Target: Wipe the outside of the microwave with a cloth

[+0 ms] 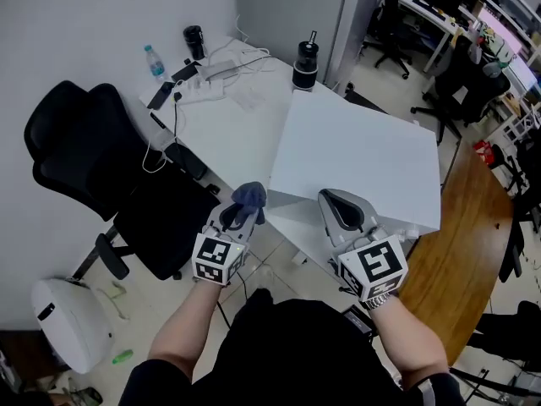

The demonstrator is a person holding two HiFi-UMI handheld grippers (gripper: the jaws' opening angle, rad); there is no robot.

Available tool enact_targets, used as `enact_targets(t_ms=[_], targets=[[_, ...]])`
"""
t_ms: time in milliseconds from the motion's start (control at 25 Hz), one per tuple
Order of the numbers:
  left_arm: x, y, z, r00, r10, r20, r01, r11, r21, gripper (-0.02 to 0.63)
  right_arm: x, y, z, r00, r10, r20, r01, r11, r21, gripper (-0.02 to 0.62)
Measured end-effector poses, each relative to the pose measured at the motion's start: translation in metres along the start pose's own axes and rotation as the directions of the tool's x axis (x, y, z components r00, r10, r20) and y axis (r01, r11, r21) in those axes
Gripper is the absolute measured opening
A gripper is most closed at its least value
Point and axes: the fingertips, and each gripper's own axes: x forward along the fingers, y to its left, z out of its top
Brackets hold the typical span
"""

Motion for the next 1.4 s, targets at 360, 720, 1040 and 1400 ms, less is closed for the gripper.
enact_targets(t_ms=[360, 720, 1040, 1400], targets=[[0.054, 0.011, -0.021, 0.986, -0.165, -0.037, 0.164, 0.986, -0.022, 0.089, 0.046, -0.03, 0.009, 0.998, -0.063, -0.021, 0.063, 0.998, 0.004, 0.002], [0.102, 0.029, -0.017, 0.972, -0.232, -0.046, 0.231, 0.973, -0.022, 0.087, 0.071, -0.053, 0.007, 0.993, -0.114, -0.038, 0.115, 0.993, 0.026, 0.002], [0.139, 0.044, -0.018, 0.962, -0.265, -0.067, 0.265, 0.964, -0.008, 0.087, 0.076, -0.068, 0.011, 0.986, -0.166, -0.036, 0.167, 0.985, 0.035, 0.002], [0.181, 0.06, -0.015, 0.953, -0.289, -0.087, 0.289, 0.957, -0.017, 0.087, 0.079, -0.083, 0.015, 0.974, -0.224, -0.039, 0.226, 0.973, 0.044, 0.002]])
